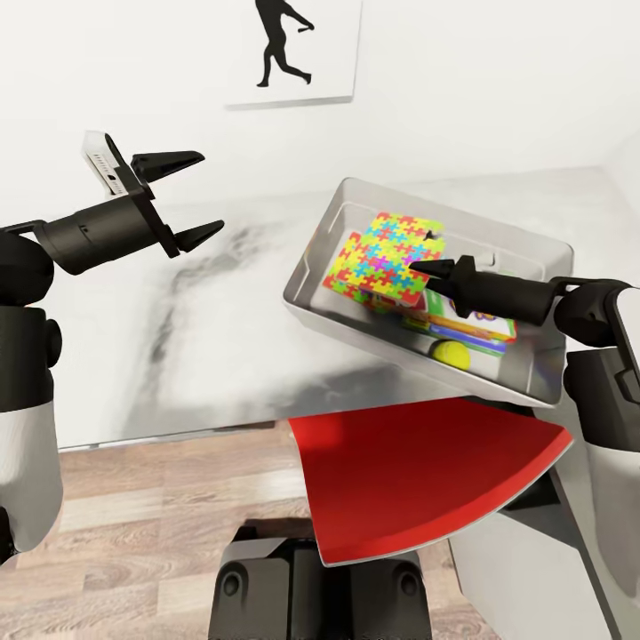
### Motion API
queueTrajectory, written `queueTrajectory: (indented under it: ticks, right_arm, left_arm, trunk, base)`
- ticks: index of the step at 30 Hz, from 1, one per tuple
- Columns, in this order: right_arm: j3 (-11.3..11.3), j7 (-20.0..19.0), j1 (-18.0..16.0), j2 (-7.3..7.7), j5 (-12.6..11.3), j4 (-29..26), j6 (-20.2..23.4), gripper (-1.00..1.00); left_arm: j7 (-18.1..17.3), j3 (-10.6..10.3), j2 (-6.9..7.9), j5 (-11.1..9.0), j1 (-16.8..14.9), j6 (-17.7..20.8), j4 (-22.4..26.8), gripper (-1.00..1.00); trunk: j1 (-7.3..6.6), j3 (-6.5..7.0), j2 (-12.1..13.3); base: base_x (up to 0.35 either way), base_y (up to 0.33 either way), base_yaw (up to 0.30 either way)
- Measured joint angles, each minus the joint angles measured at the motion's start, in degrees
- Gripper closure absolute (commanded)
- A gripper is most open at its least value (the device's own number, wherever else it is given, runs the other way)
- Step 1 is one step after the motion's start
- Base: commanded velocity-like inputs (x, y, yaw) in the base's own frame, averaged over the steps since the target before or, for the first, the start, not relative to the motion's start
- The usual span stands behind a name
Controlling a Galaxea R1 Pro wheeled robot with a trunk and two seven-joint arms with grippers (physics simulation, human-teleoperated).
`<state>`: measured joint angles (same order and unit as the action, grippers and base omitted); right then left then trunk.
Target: Put all the toys in the child's room - the three board games (two on the bed and one on the table), the two jigsaw puzzles on the table, and the tennis ball on the table - inside the toy box on the table in the child's room.
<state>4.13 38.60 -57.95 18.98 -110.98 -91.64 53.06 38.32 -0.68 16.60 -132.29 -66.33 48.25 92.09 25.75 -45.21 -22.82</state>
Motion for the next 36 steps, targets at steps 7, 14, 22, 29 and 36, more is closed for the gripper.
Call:
queueTrajectory:
  ticks: [7, 14, 22, 29, 36]
  right_arm:
    - [0.09, 0.00, -0.15, -0.70, 0.00, 0.14, -0.01, 1.00]
    - [0.12, -0.03, -0.18, -1.00, -1.07, -0.09, -0.73, 1.00]
    - [0.15, -0.02, -0.12, -1.30, -0.44, -1.65, -0.56, 1.00]
    - [0.02, -0.02, -0.05, -1.42, -0.81, -1.95, -0.76, 1.00]
    - [-0.13, 0.02, -0.03, -1.45, -0.93, -0.75, -0.79, -1.00]
  left_arm:
    - [0.04, 0.03, 0.05, 0.02, -0.03, 0.00, 0.00, -1.00]
    - [0.05, 0.07, 0.08, 0.00, -0.05, -0.01, 0.01, -1.00]
    - [0.06, 0.08, 0.08, 0.00, -0.06, -0.01, 0.01, -1.00]
    - [0.06, 0.08, 0.13, -0.01, -0.09, -0.01, 0.01, -1.00]
    - [0.05, 0.08, 0.15, -0.01, -0.14, -0.01, 0.00, -1.00]
  trunk:
    - [0.00, -0.65, 0.00]
    - [-0.02, -1.30, -0.03]
    - [-0.02, -1.99, -0.03]
    - [-0.02, -2.18, -0.03]
    - [-0.02, -2.22, -0.03]
  base:
    - [0.000, 0.000, 0.000]
    - [0.000, 0.000, 0.000]
    - [0.000, 0.000, 0.000]
    - [0.000, 0.000, 0.000]
    - [0.000, 0.000, 0.000]
